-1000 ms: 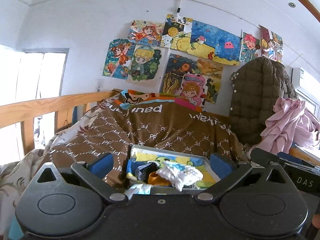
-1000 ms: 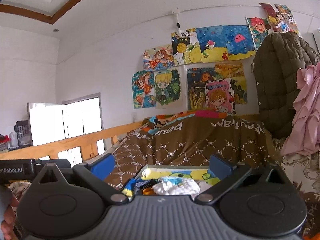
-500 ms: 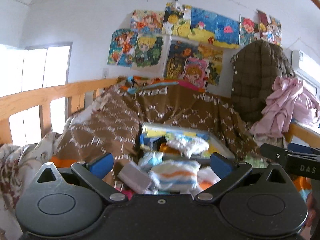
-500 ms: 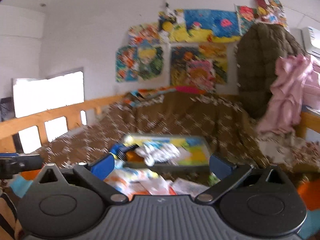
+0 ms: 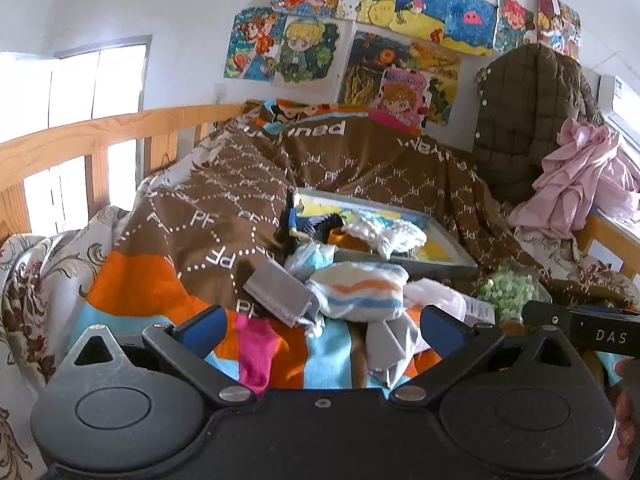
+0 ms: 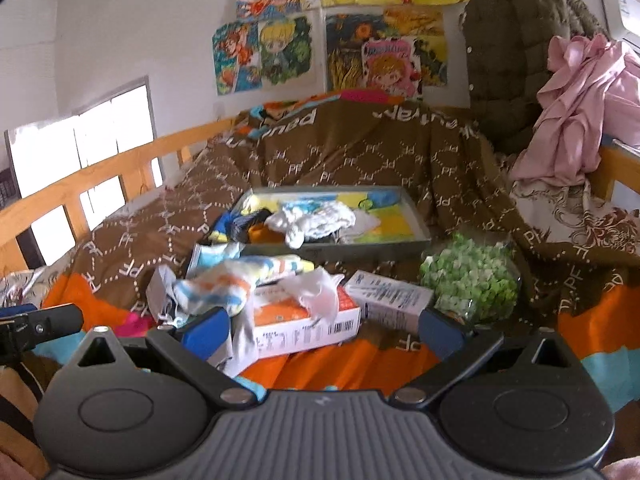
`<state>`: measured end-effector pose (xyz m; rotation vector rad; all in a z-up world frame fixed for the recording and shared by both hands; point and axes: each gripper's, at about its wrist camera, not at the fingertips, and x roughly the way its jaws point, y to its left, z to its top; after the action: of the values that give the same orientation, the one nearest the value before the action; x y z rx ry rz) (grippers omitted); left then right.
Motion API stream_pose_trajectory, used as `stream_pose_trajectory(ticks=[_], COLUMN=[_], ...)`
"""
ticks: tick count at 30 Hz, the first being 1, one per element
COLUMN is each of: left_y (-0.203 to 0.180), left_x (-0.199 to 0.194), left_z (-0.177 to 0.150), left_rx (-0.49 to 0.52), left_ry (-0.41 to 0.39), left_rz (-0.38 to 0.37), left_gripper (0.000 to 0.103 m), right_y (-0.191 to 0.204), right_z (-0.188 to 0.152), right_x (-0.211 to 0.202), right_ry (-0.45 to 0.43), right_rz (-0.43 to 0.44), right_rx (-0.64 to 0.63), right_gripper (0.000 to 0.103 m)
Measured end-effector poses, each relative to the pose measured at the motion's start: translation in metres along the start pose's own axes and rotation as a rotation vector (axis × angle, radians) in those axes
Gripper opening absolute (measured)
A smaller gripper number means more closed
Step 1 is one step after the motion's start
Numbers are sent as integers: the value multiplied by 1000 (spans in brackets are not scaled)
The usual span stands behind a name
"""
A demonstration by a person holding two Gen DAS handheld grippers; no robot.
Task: Organize soft objects
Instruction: 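Move both open tools back over the pile beside the tray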
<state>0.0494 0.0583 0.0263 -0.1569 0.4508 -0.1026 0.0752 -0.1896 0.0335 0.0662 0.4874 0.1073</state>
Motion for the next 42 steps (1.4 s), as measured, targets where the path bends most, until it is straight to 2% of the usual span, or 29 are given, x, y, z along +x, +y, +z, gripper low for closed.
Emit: stream_pose_trajectory(ticks=[6,19,33,42], left_y=[-3,-12,-24,-38], left_x=[5,25,50,71], left_z=[-5,-13,-24,-28], left_rx=[14,32,63,131], left_ry=[38,134,198,166], left_rz=[-8,-19,-57,-87], left_gripper=[102,102,102,102], right_y=[1,-3,-4,0], right_z=[-2,-1,6,22], right_x=[10,25,39,60], right_ry=[70,148,149,140], right_rz=[5,-6,5,38], right_rx=[-4,17,6,-104], right_gripper=[103,103,103,103])
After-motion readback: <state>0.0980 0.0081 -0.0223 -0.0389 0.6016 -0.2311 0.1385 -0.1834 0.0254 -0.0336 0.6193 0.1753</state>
